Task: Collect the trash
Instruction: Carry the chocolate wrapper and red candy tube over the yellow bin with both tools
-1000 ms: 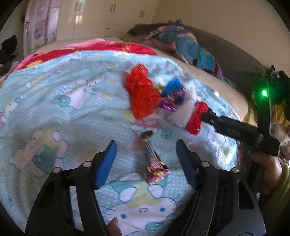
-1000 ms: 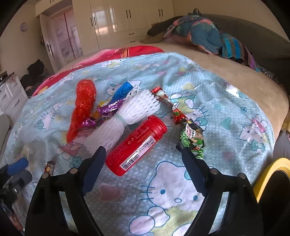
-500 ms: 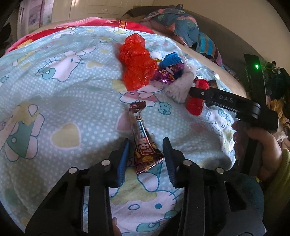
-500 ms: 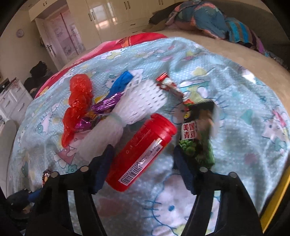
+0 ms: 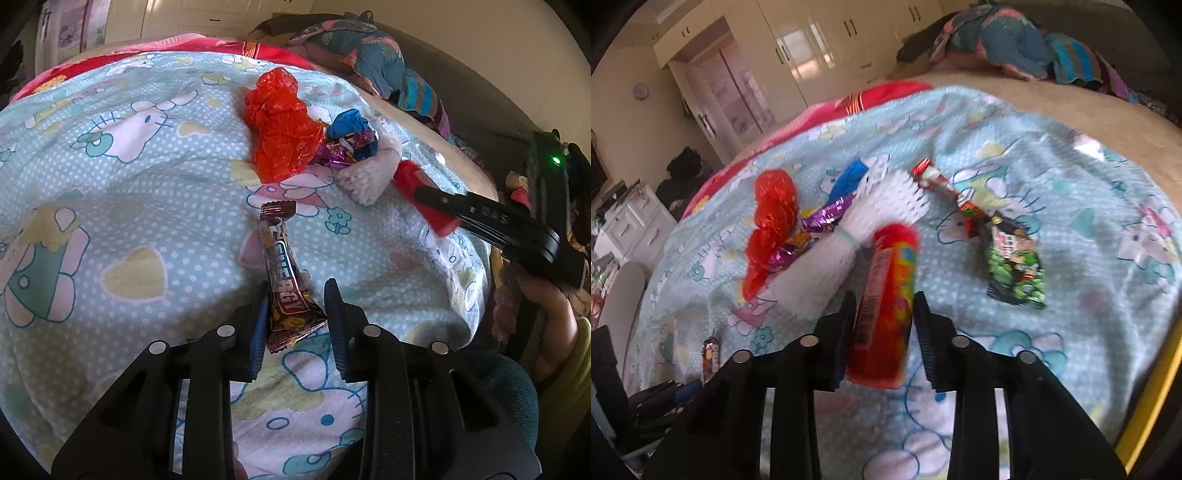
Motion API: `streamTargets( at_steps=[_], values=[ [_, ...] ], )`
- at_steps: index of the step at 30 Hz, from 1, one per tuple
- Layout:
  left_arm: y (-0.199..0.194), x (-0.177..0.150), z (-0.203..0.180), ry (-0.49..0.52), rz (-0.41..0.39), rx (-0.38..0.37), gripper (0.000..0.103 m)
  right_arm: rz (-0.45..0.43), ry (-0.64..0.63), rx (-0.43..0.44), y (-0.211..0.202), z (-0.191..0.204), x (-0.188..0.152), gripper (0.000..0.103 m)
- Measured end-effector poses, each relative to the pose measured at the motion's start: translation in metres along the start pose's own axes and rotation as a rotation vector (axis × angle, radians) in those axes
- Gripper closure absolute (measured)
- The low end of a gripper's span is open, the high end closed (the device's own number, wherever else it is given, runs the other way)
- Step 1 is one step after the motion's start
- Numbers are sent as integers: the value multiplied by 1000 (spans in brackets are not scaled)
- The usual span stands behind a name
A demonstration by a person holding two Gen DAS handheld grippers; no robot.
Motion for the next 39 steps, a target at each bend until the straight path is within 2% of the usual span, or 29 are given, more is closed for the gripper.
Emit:
streamTargets(
  at_steps=[13, 39],
  values=[
    [-31, 15, -15, 45, -102, 2, 80, -34, 34, 38, -26, -6, -31, 76],
    [-73, 22, -76, 149, -205, -71, 80, -175, 62, 56, -103, -15, -36, 76]
  ],
)
Point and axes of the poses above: each gripper's, at about its wrist camera, not at the fingertips, and y roughly the way its jaws point, z to its left, x to its top, the point moved 6 cm from there along y, roughly the way its jaws point, and after that the axes turned 11 degrees about z, right-handed, at the moved point
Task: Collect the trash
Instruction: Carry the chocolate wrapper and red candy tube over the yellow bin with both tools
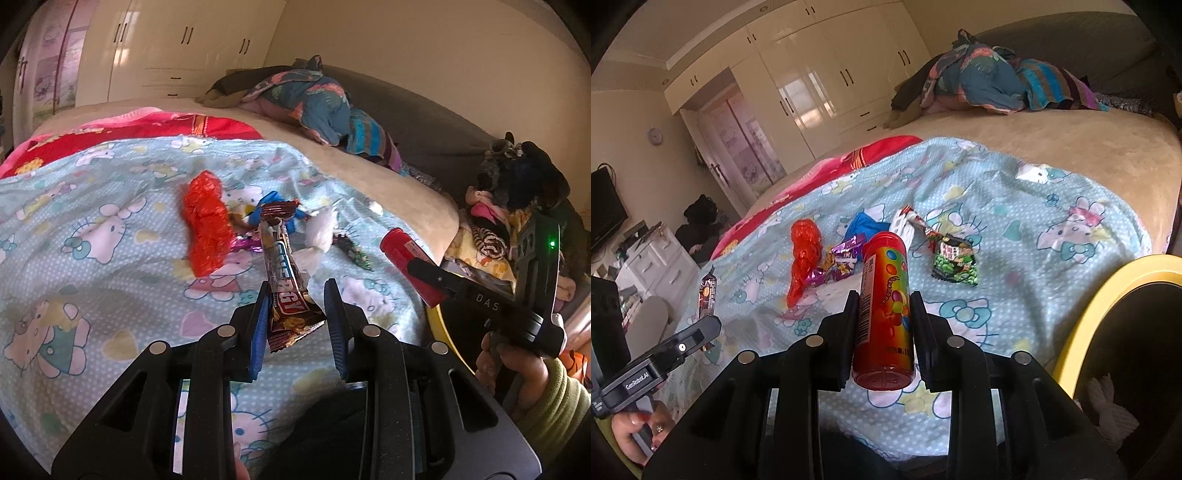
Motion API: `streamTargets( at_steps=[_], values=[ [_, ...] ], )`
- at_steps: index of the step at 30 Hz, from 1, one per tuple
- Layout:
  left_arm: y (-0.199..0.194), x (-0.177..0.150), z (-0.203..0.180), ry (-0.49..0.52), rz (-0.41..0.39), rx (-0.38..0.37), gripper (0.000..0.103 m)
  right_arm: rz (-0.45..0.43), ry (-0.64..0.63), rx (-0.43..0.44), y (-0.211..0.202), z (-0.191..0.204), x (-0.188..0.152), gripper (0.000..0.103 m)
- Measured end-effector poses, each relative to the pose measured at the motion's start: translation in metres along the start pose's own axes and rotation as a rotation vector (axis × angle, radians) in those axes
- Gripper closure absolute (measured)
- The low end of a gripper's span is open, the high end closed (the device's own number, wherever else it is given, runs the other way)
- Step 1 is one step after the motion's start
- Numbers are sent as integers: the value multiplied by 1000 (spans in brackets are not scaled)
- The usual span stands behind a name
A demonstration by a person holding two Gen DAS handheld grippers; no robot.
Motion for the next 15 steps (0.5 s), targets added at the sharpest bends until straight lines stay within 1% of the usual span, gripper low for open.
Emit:
streamTargets(
  at_steps=[15],
  values=[
    [-7, 5, -33, 58, -17, -50, 80, -55, 43, -25, -35, -22, -2, 76]
  ],
)
Point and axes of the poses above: each gripper's, at about its wrist camera, not at the fingertips, and y roughly the way its jaws point, z to its left, x to its top, the point moved 6 cm from there along y, roughly the way its jaws point, and after that the axes turned 11 degrees about z, right-handed, at the moved point
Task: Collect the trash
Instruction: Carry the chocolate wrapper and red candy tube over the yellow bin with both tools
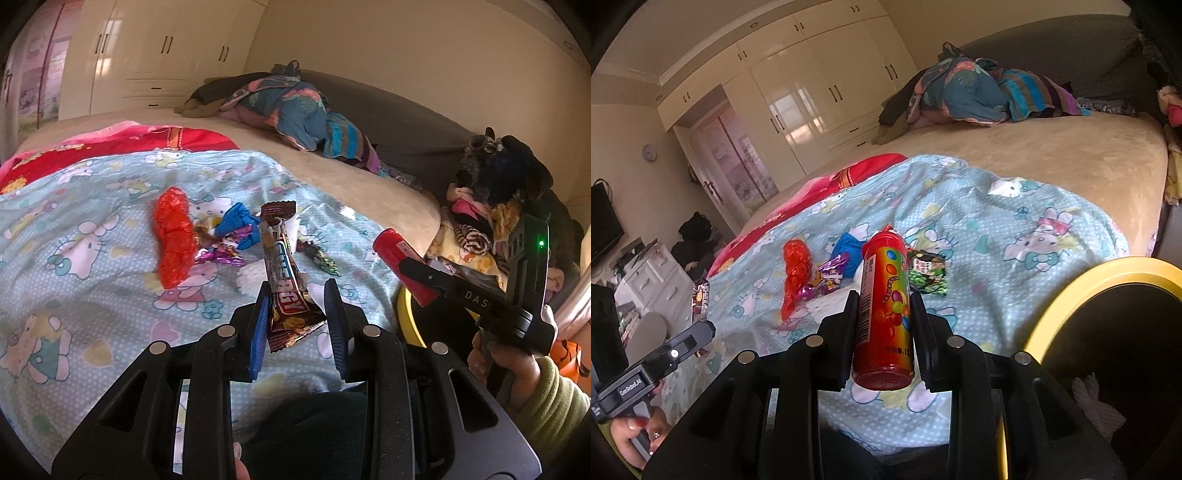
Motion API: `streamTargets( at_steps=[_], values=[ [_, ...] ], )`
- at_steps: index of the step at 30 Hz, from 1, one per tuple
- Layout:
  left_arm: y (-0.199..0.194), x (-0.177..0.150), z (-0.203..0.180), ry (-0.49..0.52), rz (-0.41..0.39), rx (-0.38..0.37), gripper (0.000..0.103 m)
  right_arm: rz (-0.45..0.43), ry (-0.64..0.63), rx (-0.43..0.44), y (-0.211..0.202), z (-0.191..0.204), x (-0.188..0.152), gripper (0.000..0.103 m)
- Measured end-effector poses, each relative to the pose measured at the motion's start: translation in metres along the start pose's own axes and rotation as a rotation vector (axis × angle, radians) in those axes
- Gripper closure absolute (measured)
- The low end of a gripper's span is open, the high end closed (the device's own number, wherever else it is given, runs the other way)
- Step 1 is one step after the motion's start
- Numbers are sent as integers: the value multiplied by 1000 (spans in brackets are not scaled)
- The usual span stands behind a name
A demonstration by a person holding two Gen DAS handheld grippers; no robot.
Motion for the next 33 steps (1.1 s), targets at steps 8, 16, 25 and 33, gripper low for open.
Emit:
streamTargets(
  at_steps=[8, 16, 25, 33],
  values=[
    [4, 1, -22, 37, 5, -27, 80, -30, 55, -25, -19, -25, 0, 76],
    [12, 5, -51, 94, 8, -58, 80, -67, 95, -54, -39, -48, 0, 76],
    [23, 6, -83, 157, 22, -100, 80, -103, 143, -104, -58, -75, -2, 76],
    [30, 5, -113, 219, 29, -137, 80, -133, 189, -138, -74, -97, -3, 76]
  ],
)
Point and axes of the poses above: each gripper's, at about its wrist camera, not at the fingertips, and y roughly the way its jaws point, z to its left, x to its top, the point moved 6 cm from there along y, roughly the way its jaws point, and after that the axes turned 11 degrees about z, right-handed, at the moved point
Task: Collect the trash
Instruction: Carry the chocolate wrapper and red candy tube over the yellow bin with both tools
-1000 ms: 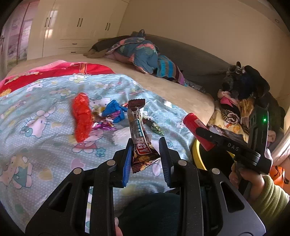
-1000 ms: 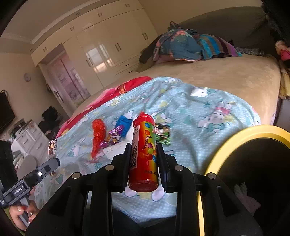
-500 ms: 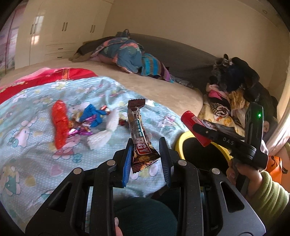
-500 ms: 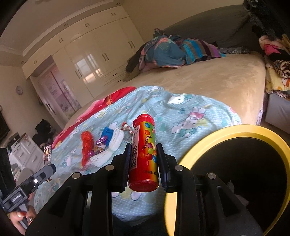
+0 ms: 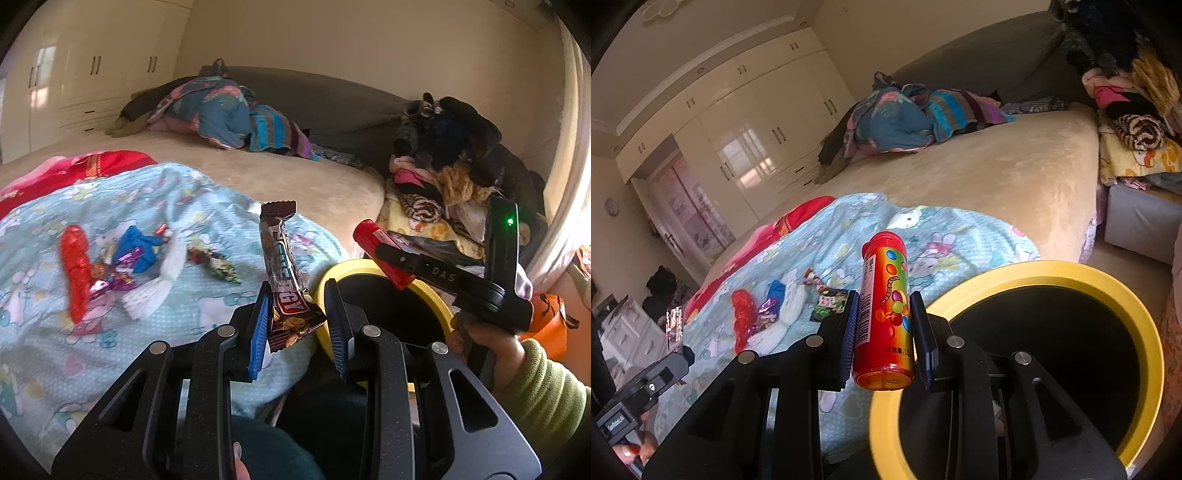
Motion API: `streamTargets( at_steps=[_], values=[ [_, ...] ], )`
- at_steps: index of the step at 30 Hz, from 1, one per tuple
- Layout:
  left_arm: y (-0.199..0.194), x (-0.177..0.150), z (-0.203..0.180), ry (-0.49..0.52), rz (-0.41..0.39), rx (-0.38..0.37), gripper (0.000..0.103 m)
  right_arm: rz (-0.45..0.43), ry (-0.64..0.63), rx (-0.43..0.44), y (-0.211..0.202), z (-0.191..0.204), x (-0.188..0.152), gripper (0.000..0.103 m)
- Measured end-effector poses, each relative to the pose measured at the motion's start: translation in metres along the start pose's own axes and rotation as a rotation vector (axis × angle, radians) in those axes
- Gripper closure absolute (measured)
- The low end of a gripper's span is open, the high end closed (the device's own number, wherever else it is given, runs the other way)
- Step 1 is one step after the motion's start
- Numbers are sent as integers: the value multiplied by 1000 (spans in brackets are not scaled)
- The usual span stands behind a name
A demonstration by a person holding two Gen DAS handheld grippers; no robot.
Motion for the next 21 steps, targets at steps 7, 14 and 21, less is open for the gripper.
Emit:
streamTargets(
  at_steps=[7, 14, 21],
  values=[
    [12, 2, -22, 49, 14, -29, 80, -20, 36, -34, -8, -21, 3, 76],
    [23, -1, -40, 89, 36, -48, 80, -27, 87, -60, -14, -44, 3, 76],
    [36, -7, -52, 120, 67, -64, 80, -18, 124, -96, -15, -65, -1, 76]
  ],
)
Point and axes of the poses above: each gripper's, at about its wrist camera, not at the fingertips, and y roughly the way its jaws point, z to its left, x to its top, the point moved 6 cm from there along y, roughly the way its jaws point, and after that the axes turned 11 degrees about z, right-handed, at the moved point
